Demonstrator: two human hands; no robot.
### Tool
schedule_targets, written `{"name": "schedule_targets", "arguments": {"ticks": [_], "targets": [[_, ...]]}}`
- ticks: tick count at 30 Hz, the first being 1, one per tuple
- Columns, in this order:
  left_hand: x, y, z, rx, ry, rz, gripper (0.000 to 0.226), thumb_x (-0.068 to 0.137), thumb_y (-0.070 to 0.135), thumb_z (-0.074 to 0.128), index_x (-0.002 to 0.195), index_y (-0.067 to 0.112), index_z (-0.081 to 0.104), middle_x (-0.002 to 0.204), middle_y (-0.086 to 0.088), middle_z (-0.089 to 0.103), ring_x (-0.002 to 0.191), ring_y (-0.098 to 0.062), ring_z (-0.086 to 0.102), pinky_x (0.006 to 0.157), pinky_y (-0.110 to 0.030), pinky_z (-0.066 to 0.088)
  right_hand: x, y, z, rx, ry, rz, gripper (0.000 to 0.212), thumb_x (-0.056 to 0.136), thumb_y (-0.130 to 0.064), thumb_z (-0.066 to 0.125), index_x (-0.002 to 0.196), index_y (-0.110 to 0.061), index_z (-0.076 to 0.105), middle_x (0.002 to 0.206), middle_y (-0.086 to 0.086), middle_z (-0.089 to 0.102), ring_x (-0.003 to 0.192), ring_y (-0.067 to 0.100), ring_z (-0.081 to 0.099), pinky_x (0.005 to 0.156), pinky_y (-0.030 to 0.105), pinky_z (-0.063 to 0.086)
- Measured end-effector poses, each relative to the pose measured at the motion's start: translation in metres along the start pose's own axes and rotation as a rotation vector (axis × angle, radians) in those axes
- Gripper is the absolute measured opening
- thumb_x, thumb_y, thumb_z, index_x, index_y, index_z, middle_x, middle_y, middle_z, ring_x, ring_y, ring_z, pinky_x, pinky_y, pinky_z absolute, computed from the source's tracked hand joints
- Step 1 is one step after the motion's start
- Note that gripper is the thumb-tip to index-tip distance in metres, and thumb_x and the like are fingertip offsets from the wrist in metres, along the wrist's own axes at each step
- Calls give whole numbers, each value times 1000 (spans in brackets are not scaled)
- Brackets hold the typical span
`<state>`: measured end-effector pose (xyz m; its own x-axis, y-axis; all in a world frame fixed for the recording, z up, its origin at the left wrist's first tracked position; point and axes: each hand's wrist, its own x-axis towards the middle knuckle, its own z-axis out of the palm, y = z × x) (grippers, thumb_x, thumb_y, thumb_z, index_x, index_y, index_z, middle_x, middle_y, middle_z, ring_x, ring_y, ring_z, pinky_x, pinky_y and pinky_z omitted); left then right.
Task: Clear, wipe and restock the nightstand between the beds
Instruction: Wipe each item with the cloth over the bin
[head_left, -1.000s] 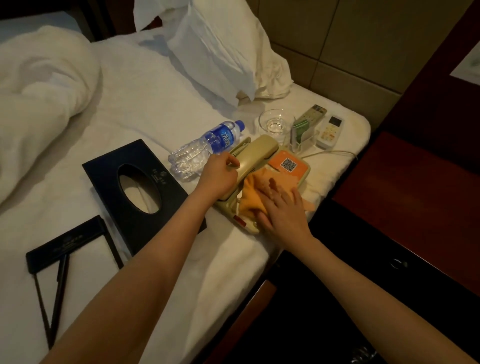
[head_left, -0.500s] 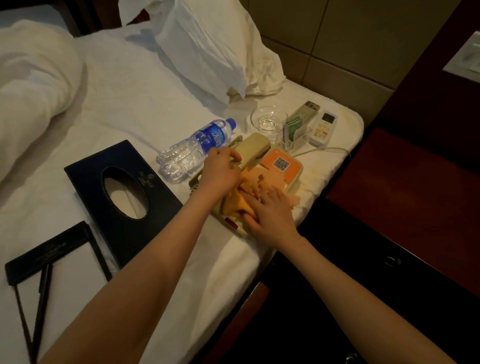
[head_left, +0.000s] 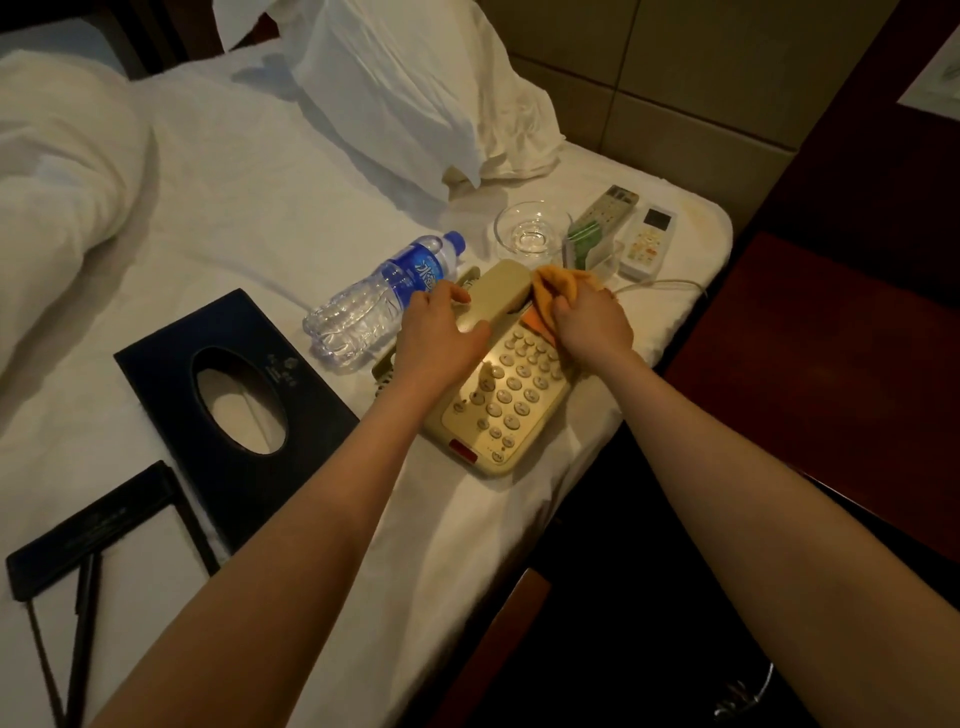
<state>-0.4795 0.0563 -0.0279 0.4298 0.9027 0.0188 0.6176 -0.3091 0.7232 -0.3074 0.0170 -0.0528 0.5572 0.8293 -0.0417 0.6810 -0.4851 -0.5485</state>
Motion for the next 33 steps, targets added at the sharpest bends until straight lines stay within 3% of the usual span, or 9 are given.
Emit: {"name": "schedule_targets", "arguments": {"ticks": [4, 9, 12, 17, 19, 22, 26, 30, 33], "targets": [[8, -6, 6, 126, -43, -22, 72, 78, 44, 67, 136, 17, 35, 135, -10, 42, 121, -27, 47, 94, -39, 41, 17, -15, -11, -6, -47, 12, 35, 95, -23, 40, 125, -13, 55, 126, 16, 57, 113, 34, 52, 84, 35, 40], [19, -11, 11, 168, -64, -63, 72, 77, 48, 67, 136, 21, 36, 136, -7, 44, 123, -26, 46, 100, -45, 36, 42, -23, -12, 127, -165, 28, 33, 95, -24, 39, 118, -11, 58, 140, 19, 44, 120, 35, 48, 92, 37, 39], [22, -13, 13, 156, -59, -86, 68, 78, 51, 64, 135, 23, 38, 135, -7, 45, 123, -28, 46, 102, -48, 35, 40, -18, -13, 173, -185, 57, 30, 96, -28, 38, 113, -16, 60, 133, 19, 51, 118, 34, 50, 85, 35, 37], [22, -12, 14, 163, -57, -102, 70, 76, 59, 62, 134, 25, 39, 136, -7, 44, 125, -29, 44, 103, -49, 32, 9, -3, -3, 58, 39, 46, 36, 93, -33, 42, 126, -24, 54, 123, 8, 61, 111, 30, 55, 80, 33, 39], [25, -10, 12, 86, -60, -149, 70, 76, 65, 58, 131, 27, 41, 135, -6, 45, 125, -28, 44, 105, -51, 30, -4, 8, -2, 184, 135, 136, 37, 92, -31, 44, 128, -28, 55, 122, 6, 62, 112, 29, 55, 81, 32, 39], [31, -18, 4, 22, -65, -266, 58, 89, 61, 40, 134, 24, 39, 139, -11, 42, 129, -33, 38, 108, -55, 27, -21, 15, 5, 351, 236, 210, 36, 93, -23, 44, 127, -21, 58, 122, 8, 62, 112, 29, 55, 80, 30, 37], [33, -43, -7, -117, -212, -467, 58, 99, 48, 28, 135, 4, 40, 131, -19, 50, 121, -33, 47, 100, -44, 38, -36, 12, 9, 506, 284, 298, 38, 95, -19, 45, 132, -18, 53, 124, 9, 61, 114, 27, 55, 90, 31, 41], [32, -39, -15, -44, -346, -466, 67, 95, 56, 31, 119, -3, 53, 117, -21, 59, 110, -34, 55, 99, -44, 44, -55, 10, 24, 777, 356, 509, 39, 96, -32, 46, 133, -21, 53, 125, 8, 60, 116, 25, 55, 101, 38, 43], [29, -35, -17, 183, -367, -393, 76, 93, 61, 24, 113, -5, 56, 114, -23, 61, 108, -34, 57, 98, -42, 45, -72, 7, 31, 872, 342, 606, 41, 95, -37, 46, 132, -21, 53, 125, 6, 59, 116, 23, 54, 101, 38, 43]]}}
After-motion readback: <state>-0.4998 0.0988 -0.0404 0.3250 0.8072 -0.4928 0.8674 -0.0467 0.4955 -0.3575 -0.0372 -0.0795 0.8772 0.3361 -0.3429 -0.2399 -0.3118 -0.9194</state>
